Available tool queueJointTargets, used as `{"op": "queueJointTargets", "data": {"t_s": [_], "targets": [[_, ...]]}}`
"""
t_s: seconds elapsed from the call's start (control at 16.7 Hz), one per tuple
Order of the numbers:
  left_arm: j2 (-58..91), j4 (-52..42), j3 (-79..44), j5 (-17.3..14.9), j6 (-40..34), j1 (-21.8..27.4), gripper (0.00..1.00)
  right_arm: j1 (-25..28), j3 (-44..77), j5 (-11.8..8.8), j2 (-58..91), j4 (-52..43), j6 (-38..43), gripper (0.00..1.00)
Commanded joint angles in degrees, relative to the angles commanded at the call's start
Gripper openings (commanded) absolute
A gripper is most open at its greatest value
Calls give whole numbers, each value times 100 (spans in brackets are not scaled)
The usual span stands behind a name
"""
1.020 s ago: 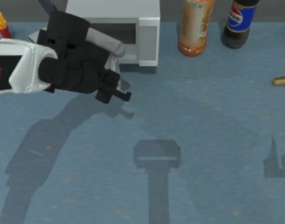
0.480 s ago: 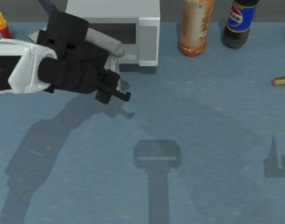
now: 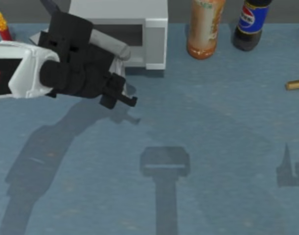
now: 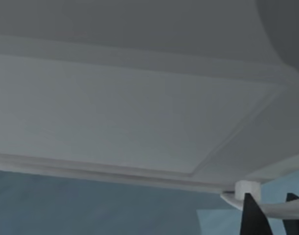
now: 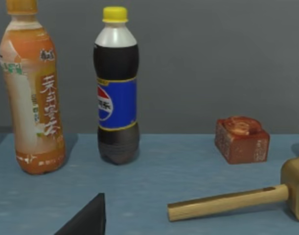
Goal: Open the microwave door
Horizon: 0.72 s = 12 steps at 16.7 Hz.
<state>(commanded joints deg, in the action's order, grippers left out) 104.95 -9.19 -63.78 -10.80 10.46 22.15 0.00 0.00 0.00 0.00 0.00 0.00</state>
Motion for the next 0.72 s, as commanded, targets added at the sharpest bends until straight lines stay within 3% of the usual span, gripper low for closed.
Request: {"op": "queueJointTargets", "data": {"t_s": [0.72], "targets": [[-99, -78, 111, -328, 411, -176, 0, 0, 0, 0, 0, 0, 0, 100]]}}
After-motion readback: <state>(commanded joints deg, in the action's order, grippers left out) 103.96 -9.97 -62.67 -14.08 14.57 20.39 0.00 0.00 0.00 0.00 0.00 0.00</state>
